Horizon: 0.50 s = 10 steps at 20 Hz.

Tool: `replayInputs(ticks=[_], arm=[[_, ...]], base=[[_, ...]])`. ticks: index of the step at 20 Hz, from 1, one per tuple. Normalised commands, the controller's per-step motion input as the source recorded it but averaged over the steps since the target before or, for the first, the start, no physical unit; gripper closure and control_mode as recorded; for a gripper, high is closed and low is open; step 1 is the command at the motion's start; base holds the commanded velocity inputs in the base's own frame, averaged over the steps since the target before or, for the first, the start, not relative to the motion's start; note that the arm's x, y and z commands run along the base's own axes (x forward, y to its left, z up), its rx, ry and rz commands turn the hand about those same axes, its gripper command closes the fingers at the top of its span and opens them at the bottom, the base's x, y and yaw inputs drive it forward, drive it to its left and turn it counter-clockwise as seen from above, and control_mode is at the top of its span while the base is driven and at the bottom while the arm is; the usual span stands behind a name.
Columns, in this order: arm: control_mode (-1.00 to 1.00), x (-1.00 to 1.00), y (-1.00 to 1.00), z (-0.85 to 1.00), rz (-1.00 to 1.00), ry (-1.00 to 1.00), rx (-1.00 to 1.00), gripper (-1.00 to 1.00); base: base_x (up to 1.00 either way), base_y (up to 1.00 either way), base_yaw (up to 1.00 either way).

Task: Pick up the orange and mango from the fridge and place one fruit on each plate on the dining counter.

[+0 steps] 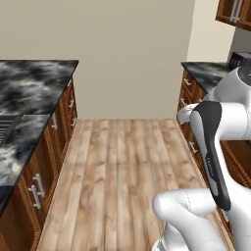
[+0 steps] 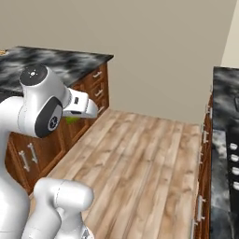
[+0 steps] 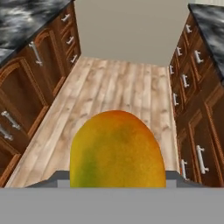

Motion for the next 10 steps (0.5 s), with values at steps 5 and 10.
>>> replayInputs(ticks=[5, 10], arm=[[1.00, 0.00, 0.00, 0.00, 0.00, 0.00, 0.00, 1.00], [1.00, 0.00, 0.00, 0.00, 0.00, 0.00, 0.00, 1.00]], base=[[1.00, 0.00, -0.01], [1.00, 0.00, 0.00]])
